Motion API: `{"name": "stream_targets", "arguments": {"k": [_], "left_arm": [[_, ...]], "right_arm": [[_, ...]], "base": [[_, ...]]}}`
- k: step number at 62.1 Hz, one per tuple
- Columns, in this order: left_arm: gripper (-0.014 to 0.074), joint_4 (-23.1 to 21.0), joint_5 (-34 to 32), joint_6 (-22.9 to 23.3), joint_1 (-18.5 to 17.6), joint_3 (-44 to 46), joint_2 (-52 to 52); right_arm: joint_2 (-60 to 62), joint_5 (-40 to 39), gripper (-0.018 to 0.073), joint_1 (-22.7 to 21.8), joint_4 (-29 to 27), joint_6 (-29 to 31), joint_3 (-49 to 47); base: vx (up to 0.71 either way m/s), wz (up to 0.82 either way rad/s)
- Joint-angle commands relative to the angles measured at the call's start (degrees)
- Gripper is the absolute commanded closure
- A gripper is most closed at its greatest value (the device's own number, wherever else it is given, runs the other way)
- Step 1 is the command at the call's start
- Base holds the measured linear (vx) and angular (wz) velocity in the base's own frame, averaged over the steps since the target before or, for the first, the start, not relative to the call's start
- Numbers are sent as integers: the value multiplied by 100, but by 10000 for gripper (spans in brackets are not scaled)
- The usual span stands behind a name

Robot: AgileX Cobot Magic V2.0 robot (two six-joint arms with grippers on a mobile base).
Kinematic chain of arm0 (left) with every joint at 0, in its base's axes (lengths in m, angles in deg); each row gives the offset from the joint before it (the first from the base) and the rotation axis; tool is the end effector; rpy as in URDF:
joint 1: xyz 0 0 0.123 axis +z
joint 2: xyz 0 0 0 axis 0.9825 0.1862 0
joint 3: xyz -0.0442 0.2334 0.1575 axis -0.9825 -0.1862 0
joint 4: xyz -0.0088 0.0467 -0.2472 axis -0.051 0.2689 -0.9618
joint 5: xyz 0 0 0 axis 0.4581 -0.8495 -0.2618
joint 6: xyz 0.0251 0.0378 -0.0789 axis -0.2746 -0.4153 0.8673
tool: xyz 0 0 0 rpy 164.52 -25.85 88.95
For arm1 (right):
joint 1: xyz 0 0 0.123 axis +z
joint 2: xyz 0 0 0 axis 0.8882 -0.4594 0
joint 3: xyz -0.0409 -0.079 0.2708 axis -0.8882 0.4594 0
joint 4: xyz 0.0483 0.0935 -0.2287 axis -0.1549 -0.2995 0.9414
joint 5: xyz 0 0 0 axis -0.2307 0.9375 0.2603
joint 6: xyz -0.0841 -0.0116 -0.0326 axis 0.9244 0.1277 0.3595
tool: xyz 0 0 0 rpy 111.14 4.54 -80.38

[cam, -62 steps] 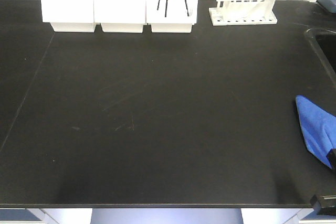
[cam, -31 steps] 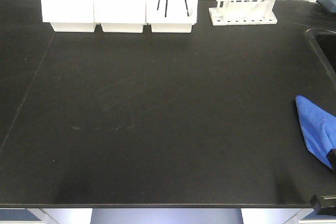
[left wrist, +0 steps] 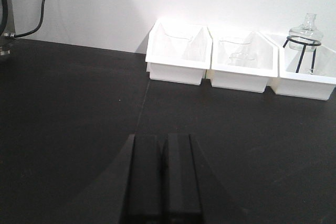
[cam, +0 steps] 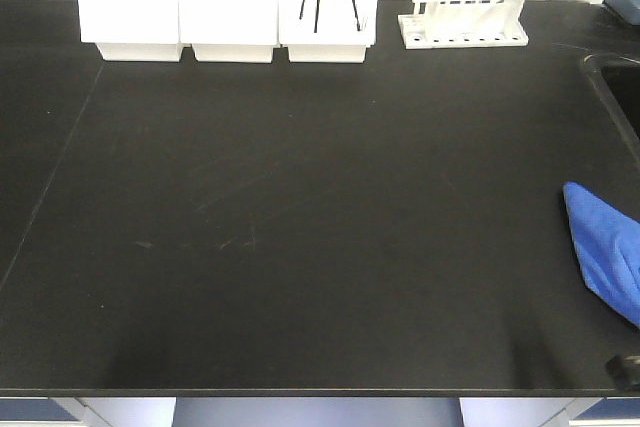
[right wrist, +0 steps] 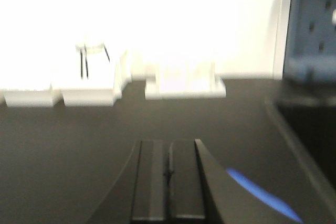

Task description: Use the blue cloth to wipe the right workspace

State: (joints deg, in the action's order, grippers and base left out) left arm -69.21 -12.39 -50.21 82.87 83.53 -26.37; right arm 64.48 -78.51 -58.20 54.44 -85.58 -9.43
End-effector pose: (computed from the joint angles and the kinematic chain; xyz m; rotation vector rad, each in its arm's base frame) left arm 0.0563 0.0046 0.1903 -0.1548 1.6483 -0.0311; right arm 0.0570 0.0043 0.1989 -0.0172 1.5513 0.1006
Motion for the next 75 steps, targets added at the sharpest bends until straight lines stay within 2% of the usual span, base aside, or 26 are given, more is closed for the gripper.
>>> {"name": "stream_targets", "arguments": {"k": [1, 6, 10, 14, 20, 25, 30, 31, 40, 44, 50, 54, 65, 75], "left_arm": [[602, -2, -478, 49, -20, -175, -93], [602, -2, -478, 49, -20, -175, -93], [602, -2, -478, 49, -20, -175, -93], [602, -2, -478, 49, -20, -175, -93], [602, -2, -478, 49, -20, -175, -93], [602, -2, -478, 49, -20, -175, -93], [602, -2, -478, 49, -20, -175, -93], [602, -2, -478, 49, -20, -175, -93], [602, -2, -478, 49, -20, -175, -93], [602, -2, -478, 49, -20, -175, -93], [602, -2, -478, 49, -20, -175, -93], [602, -2, -478, 49, -20, -175, -93], [602, -2, -478, 49, -20, -175, -93], [602, -2, -478, 49, -20, -175, -93]], "right_arm": [[68, -1498, 564, -32, -4, -179, 81], [68, -2121, 564, -32, -4, -604, -20], [63, -1961, 564, -32, -4, -878, -342], [30, -1209, 563, -32, -4, -853, -819], [-255, 422, 563, -32, 118, -770, -1758], [-761, 1557, 563, -32, 803, -797, -2522], [-1267, 2098, 561, -32, 1666, -1104, -2955], [-1463, 2228, 561, -32, 1985, -1359, -3066], [-2642, 2864, 561, -32, 3705, -2981, -3244], [-3182, 2950, 561, -32, 4506, -3475, -3244], [-3990, 2745, 561, -32, 5143, -4144, -3244], [-4494, 2455, 561, -32, 5260, -4386, -3244], [-5958, 1798, 561, -32, 5262, -4548, -3245], [-6771, 1710, 561, -39, 5275, -4776, -3257]], "base": [[0, 0], [0, 0], [0, 0], [0, 0], [0, 0], [0, 0], [0, 0], [0, 0], [0, 0], [0, 0], [0, 0], [0, 0], [0, 0], [0, 0]]}}
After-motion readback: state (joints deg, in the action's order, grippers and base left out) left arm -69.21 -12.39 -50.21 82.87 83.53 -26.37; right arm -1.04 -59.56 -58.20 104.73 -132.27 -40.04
